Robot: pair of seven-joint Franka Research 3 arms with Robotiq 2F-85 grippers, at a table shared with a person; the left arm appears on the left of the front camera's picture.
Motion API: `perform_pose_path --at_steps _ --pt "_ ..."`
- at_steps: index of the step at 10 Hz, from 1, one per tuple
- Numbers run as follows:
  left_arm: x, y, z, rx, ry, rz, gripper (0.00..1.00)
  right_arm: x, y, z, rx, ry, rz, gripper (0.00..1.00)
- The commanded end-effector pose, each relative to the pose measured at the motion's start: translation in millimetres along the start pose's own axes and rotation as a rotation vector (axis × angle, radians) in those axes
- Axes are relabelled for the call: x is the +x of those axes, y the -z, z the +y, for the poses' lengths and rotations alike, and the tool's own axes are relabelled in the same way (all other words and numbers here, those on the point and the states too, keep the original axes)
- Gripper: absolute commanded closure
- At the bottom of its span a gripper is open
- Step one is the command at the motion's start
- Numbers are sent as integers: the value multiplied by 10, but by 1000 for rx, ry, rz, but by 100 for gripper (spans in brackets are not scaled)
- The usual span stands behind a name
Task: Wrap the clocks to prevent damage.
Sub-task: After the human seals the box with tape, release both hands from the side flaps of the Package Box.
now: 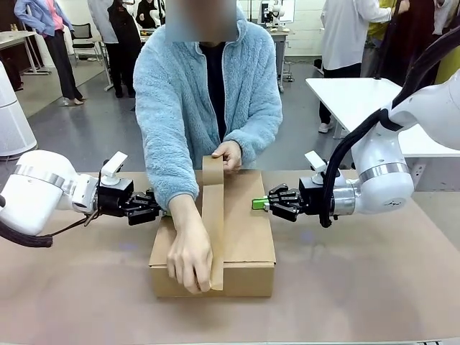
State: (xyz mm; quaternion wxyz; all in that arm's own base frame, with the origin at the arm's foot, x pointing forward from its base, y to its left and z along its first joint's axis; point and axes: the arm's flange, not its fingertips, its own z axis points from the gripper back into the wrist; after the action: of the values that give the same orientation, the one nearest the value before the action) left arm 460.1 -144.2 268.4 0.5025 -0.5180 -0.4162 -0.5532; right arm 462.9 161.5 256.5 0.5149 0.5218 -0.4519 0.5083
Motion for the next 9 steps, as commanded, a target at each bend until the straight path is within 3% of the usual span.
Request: perform_pose_path --at_steps 1,9 --pt "-16 -1 -5 4 -2 8 100 -46 19 23 -16 -3 -4 99" --pt "-16 -1 -5 4 -2 8 100 -46 19 23 -16 -3 -4 99"
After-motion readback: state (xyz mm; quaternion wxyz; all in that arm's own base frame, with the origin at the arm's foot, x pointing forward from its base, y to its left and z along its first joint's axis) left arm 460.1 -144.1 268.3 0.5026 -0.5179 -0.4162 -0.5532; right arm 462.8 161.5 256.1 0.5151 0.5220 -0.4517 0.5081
